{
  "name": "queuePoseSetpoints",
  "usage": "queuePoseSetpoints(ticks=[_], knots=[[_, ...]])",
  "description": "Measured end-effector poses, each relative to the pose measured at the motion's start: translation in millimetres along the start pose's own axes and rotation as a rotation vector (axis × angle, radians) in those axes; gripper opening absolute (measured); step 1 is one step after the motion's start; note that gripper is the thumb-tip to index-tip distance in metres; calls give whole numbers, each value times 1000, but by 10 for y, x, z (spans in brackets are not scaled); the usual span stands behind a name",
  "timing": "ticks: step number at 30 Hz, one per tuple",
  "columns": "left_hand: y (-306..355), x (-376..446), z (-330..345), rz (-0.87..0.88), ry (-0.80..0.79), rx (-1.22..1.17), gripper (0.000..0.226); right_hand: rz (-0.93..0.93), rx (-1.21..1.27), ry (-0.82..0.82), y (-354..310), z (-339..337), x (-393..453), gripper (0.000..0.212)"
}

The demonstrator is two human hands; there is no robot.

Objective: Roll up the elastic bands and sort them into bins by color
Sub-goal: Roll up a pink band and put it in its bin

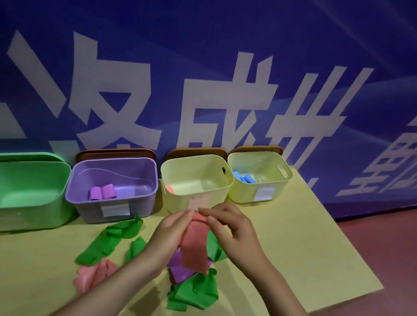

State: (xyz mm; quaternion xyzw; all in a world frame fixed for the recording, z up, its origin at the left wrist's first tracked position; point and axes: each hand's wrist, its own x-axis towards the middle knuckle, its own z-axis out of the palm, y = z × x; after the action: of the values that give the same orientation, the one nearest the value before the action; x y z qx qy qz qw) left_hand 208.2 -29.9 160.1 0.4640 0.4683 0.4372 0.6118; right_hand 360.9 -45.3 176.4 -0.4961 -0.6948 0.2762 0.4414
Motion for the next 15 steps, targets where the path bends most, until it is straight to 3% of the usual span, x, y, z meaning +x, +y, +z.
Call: queuePoseSetpoints(ticks=[5,10,15], knots=[[5,-59,-57,51,0,70,32,269,247,22,-77,84,-118,23],[-36,-118,-70,78,13,119,30,233,267,24,-129,145,-229,27],[-7,-176,-45,105,-57,204,30,268,291,67,-128,150,-271,17]])
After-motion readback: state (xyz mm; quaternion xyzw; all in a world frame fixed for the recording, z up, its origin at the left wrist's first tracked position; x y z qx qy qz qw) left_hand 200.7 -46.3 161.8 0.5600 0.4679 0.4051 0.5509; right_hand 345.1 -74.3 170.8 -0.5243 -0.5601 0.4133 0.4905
